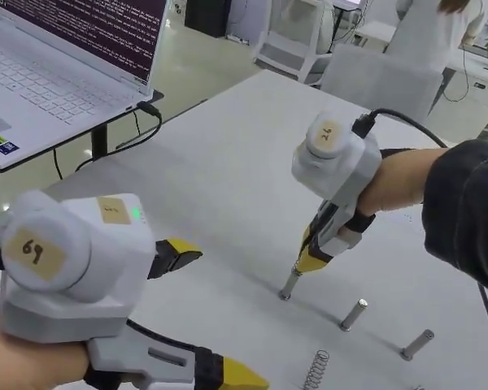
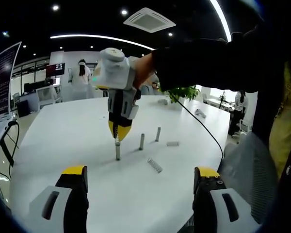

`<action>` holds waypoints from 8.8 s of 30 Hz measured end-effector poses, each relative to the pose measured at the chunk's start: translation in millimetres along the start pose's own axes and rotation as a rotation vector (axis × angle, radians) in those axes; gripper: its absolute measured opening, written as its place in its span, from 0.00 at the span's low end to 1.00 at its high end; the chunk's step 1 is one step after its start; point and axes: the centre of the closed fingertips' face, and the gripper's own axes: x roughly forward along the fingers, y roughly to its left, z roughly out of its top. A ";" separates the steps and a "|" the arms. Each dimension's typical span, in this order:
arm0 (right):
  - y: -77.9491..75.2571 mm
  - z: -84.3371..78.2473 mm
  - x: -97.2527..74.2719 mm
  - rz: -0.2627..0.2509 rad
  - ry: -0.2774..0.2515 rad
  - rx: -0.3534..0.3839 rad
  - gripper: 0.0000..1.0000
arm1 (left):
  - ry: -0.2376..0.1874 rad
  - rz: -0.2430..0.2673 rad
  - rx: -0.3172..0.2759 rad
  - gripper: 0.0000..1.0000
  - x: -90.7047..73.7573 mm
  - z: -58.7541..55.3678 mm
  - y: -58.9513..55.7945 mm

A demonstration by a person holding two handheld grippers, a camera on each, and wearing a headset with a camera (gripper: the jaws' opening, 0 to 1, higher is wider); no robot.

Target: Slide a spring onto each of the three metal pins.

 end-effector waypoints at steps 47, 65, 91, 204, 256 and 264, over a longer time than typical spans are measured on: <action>-14.2 -12.8 50.3 -0.003 0.026 0.039 0.08 | 0.012 -0.002 -0.009 0.86 0.8 -5.8 4.3; -14.2 -10.0 45.9 -0.017 -0.007 0.048 0.19 | 0.020 -0.007 -0.009 0.85 1.8 -5.4 2.9; -18.3 -8.5 -7.0 -0.122 -0.146 0.110 0.28 | 0.039 -0.043 0.038 0.84 8.5 5.0 -3.6; 120.3 -180.0 -93.1 -0.549 -0.704 0.764 0.92 | 0.372 -0.140 0.061 0.47 121.4 -47.0 -40.4; 126.2 -181.7 -84.0 -0.512 -0.690 0.768 0.87 | 0.395 -0.008 0.204 0.07 138.1 -70.9 -12.5; 127.1 -178.4 -84.6 -0.511 -0.687 0.760 0.86 | 0.388 -0.010 0.201 0.03 133.6 -71.9 -8.7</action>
